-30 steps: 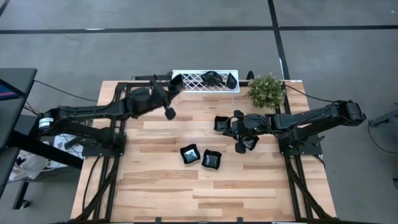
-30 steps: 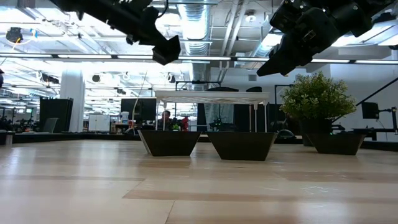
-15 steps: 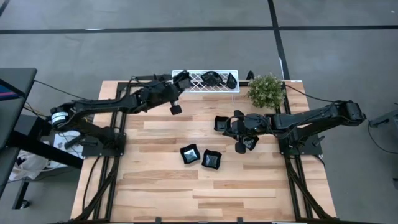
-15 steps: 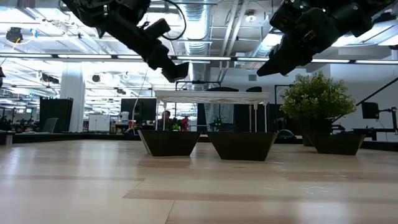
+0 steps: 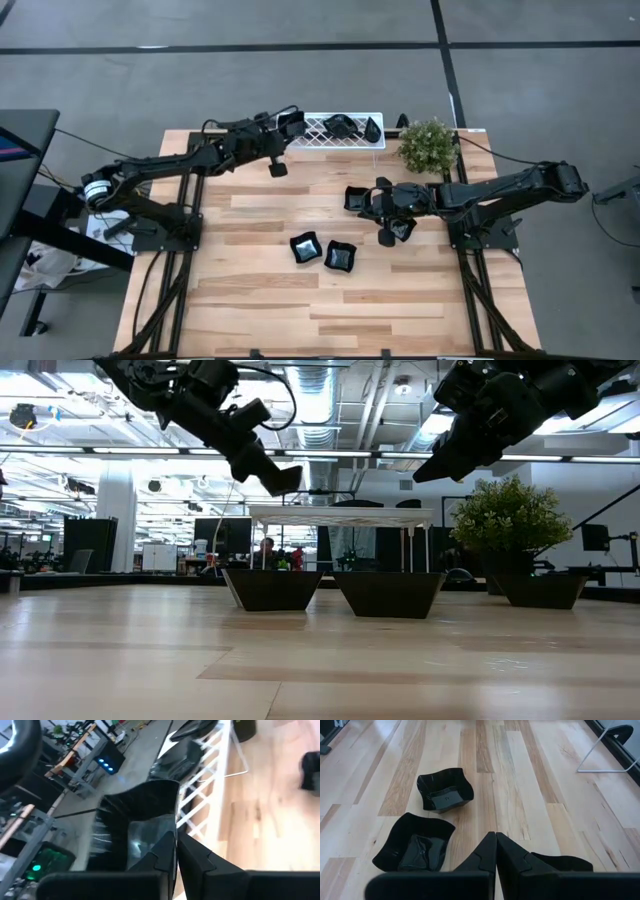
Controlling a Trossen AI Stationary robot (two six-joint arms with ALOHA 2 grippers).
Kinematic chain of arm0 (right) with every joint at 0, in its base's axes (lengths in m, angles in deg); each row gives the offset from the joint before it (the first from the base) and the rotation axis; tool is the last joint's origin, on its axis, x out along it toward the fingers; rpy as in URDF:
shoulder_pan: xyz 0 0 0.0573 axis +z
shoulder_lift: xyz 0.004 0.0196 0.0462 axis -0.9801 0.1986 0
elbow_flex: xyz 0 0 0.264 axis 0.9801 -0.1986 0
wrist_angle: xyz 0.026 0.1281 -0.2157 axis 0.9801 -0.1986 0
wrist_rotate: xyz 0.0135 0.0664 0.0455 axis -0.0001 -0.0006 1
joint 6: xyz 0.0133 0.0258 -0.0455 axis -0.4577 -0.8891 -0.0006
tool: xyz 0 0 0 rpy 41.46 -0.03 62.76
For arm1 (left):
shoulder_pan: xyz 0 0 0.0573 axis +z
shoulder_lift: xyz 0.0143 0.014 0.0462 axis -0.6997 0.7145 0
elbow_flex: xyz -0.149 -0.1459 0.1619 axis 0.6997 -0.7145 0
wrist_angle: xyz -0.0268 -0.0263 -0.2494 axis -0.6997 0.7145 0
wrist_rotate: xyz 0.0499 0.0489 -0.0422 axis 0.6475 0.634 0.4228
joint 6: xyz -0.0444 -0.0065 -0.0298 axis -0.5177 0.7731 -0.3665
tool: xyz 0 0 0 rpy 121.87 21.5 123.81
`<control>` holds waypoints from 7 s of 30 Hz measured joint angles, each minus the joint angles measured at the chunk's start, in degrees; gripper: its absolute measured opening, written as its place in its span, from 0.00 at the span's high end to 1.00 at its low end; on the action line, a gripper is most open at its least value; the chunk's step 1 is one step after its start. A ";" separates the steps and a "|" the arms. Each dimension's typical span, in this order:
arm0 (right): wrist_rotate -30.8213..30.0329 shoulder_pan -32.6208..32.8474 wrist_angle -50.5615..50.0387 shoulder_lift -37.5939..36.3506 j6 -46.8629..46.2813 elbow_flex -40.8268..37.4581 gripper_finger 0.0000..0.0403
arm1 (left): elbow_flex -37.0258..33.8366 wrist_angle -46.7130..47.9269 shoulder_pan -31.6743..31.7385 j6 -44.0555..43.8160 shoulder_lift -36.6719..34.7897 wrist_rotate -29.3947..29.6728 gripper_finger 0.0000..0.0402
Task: Pick & Place Mini shaped plates
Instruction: Put the distorted square plate on the shelf, then stack the distorted square plate on top of the distorted square plate on the shelf
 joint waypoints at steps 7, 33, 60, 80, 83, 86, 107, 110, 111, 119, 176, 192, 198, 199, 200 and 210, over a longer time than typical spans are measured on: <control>0.00 -0.04 0.00 0.00 0.02 0.02 1.00 | -0.02 -3.49 2.47 3.73 1.21 -2.04 0.87; 0.01 0.00 -0.04 0.00 -0.09 0.01 1.00 | -0.38 -7.18 -0.46 -8.71 -7.15 4.40 0.81; 0.02 -0.32 -2.50 0.04 -1.52 0.00 1.00 | -17.90 -15.56 -43.42 -34.67 2.02 1.79 0.72; 0.02 0.07 -4.45 0.07 -1.66 0.00 1.00 | -4.70 -0.74 -49.04 -55.49 14.41 4.96 0.67; 0.02 0.07 -4.22 0.07 -1.66 0.00 1.00 | -4.72 2.07 -48.93 -60.22 14.28 6.36 0.67; 0.00 0.08 -4.21 0.07 -1.94 0.00 1.00 | -4.38 1.95 -49.87 -62.29 15.31 6.58 0.67; 0.06 4.68 -6.60 0.09 -5.14 0.00 1.00 | 3.54 12.17 -52.80 -61.90 24.04 15.02 0.67; 0.04 5.04 -6.64 0.09 -5.14 0.00 1.00 | 3.52 12.72 -52.82 -61.90 24.17 14.71 0.67; 0.04 5.05 -6.62 0.09 -5.14 0.00 1.00 | 3.52 12.71 -52.82 -61.90 24.17 14.64 0.67; 0.04 4.98 -6.49 0.09 -5.54 0.00 1.00 | 3.52 14.18 -52.24 -62.30 24.17 13.80 0.67; 0.02 4.98 -6.62 0.09 -5.75 0.00 1.00 | 1.77 14.87 -52.45 -58.03 17.88 15.22 0.98; 0.02 4.97 -6.64 0.09 -5.57 0.00 1.00 | 1.77 14.94 -52.22 -38.31 13.76 27.50 0.98; 0.00 4.29 -6.45 0.11 -5.57 0.00 1.00 | 1.75 15.36 -50.19 -31.15 8.56 33.11 0.97; 0.00 4.17 -6.45 0.11 -5.57 0.00 1.00 | 1.75 15.32 -49.48 -31.01 7.17 33.13 0.97; 0.00 4.11 -6.43 0.11 -5.57 0.00 1.00 | 1.75 15.25 -48.58 -30.98 5.62 33.00 0.97; 0.00 4.09 -4.78 0.11 1.38 0.00 1.00 | 1.79 15.30 -34.68 -12.88 -8.53 25.47 0.98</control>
